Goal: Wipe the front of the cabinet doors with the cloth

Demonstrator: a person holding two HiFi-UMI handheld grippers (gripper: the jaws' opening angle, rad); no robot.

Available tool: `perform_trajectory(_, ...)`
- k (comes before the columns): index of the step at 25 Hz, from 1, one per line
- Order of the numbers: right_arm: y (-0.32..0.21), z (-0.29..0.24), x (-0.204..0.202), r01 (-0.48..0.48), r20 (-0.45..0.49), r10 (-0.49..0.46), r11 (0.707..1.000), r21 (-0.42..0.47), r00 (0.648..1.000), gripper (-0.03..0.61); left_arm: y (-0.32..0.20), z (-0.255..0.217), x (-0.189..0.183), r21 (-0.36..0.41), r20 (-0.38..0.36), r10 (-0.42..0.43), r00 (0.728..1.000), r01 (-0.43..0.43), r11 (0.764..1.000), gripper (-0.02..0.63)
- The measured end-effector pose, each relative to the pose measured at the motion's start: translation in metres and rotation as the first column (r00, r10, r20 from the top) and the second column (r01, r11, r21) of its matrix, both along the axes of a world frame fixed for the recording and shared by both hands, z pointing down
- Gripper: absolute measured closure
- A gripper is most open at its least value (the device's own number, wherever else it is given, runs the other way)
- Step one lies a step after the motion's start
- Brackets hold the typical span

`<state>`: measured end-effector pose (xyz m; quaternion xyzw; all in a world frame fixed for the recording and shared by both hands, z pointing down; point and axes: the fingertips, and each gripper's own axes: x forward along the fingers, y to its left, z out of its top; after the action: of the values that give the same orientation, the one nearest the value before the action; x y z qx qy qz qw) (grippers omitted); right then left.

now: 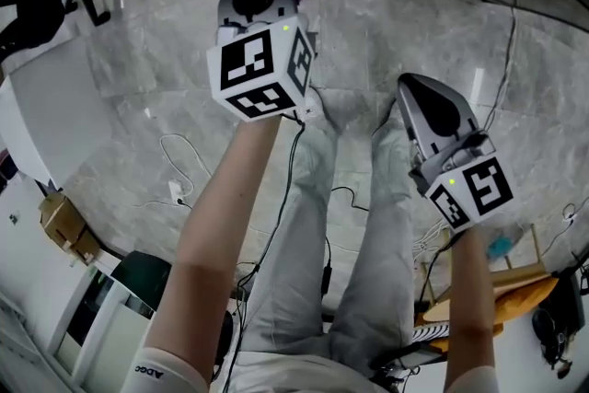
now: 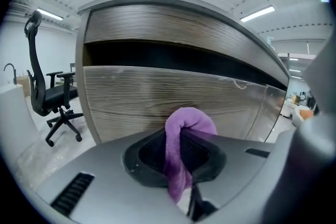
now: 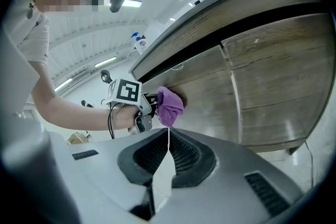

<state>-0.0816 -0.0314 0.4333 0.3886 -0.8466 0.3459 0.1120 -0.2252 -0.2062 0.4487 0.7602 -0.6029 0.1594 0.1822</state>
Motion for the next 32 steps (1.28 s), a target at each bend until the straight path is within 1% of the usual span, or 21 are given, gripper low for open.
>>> perform_trajectory(4, -0.008, -0.004, -0.046, 0.008, 0.013, -0.008, 1.000, 0.011, 1.000, 0.551, -0.004, -0.002, -0.059, 0.002, 0.019, -0.037, 0.999, 0.037, 0.999, 0.568)
perform_trajectory(8, -0.012, -0.003, -0.071, 0.020, 0.010, -0.020, 1.000, 0.008, 1.000, 0.551, -0.008, -0.003, -0.102, 0.008, 0.036, -0.075, 0.997, 0.075, 0.997, 0.568)
perform_trajectory(11, -0.014, -0.003, -0.084, 0.024, 0.012, -0.024, 1.000, 0.006, 1.000, 0.551, -0.011, -0.005, -0.123, 0.019, 0.050, -0.088, 0.995, 0.087, 0.996, 0.568)
perform_trajectory(14, -0.011, -0.003, -0.093, 0.042, 0.016, -0.042, 0.999, 0.005, 0.999, 0.551, -0.011, -0.006, -0.135, 0.041, 0.074, -0.099, 0.992, 0.097, 0.994, 0.568)
perform_trajectory(17, -0.004, 0.003, -0.092, 0.059, 0.022, -0.059, 0.998, -0.002, 0.998, 0.551, -0.006, -0.003, -0.141, 0.050, 0.076, -0.144, 0.987, 0.140, 0.989, 0.568)
perform_trajectory(19, 0.002, 0.008, -0.082, 0.063, 0.021, -0.063, 0.998, -0.010, 0.998, 0.551, 0.002, 0.001, -0.134, 0.041, 0.069, -0.157, 0.985, 0.155, 0.987, 0.568)
perform_trajectory(21, 0.009, 0.010, -0.070, 0.064, 0.023, -0.064, 0.998, -0.016, 0.998, 0.551, 0.014, 0.005, -0.121, 0.031, 0.076, -0.152, 0.985, 0.150, 0.988, 0.568)
perform_trajectory(24, 0.020, 0.011, -0.045, 0.072, 0.023, -0.072, 0.997, -0.019, 0.997, 0.551, 0.030, 0.013, -0.090, 0.012, 0.079, -0.137, 0.987, 0.136, 0.991, 0.568)
perform_trajectory(28, 0.028, 0.015, -0.001, 0.072, 0.013, -0.072, 0.997, -0.028, 0.997, 0.551, 0.042, 0.022, -0.022, -0.014, 0.054, -0.092, 0.994, 0.092, 0.996, 0.568)
perform_trajectory(32, 0.030, 0.019, 0.039, 0.054, 0.015, -0.053, 0.998, -0.039, 0.998, 0.551, 0.046, 0.030, 0.054, -0.035, 0.025, -0.007, 1.000, 0.008, 0.999, 0.568)
